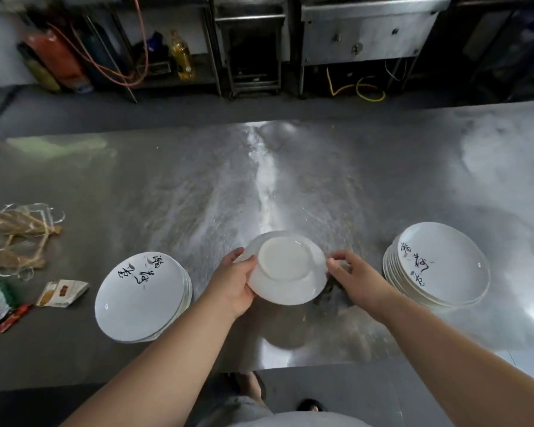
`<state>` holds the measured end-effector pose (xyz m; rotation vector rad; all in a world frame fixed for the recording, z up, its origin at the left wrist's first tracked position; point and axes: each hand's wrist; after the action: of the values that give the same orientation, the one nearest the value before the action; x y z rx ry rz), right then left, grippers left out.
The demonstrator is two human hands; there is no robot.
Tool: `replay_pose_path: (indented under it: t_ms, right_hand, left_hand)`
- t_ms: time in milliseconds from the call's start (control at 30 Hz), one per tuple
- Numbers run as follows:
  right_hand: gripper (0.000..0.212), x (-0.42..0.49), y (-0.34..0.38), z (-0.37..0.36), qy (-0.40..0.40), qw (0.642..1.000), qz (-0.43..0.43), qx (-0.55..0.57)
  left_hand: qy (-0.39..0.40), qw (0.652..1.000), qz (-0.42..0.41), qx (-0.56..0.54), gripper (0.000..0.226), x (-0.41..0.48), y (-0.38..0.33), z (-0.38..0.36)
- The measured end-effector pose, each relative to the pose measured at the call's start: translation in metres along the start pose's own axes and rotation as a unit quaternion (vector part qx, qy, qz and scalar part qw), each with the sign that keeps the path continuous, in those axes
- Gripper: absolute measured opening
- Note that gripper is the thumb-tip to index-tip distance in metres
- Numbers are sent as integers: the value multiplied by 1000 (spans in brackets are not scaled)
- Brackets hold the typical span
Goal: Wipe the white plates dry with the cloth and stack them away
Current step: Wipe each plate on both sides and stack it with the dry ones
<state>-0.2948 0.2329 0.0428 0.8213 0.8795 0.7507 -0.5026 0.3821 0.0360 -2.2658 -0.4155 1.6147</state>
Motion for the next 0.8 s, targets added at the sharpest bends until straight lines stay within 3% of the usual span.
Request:
replay_pose_path:
  t_ms: [100, 200, 300, 367, 467, 600, 733, 800]
  right_hand:
    - [32, -3, 7, 10, -82, 991, -14, -104]
    - [17, -15, 31, 13, -166, 983, 66, -52]
    - [31, -36, 55, 2, -99, 963, 243, -60]
    - [54, -50, 54, -19, 10, 923, 333, -193]
    - [91, -68, 44, -45, 102, 846, 367, -374]
    - [106, -70, 51, -31, 96, 832, 389, -385]
    - [108, -62, 55, -13, 28, 860, 338, -382]
    - [109, -73, 49, -15, 27, 853, 340, -394]
  left_hand:
    - [27, 999, -44, 11, 29, -19, -5, -6]
    - [52, 995, -73, 40, 26, -39, -6, -10]
    - [75, 991, -94, 63, 25, -61, 1, -19]
    - [91, 987, -109, 71, 28, -73, 9, -29]
    - [114, 982, -129, 80, 30, -90, 22, -39]
    - [123, 978, -139, 96, 29, -111, 32, -38]
    - [122, 976, -141, 109, 30, -120, 45, -38]
    - [117, 977, -149, 97, 27, -123, 53, -39]
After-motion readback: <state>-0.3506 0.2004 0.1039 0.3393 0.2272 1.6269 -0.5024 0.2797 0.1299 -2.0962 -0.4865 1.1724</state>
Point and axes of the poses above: each hand's wrist, its own x-axis towards the middle knuckle, its own z-axis out of the back of the hand, y = z × x, and after that the axes turned 12 degrees about z, right-handed
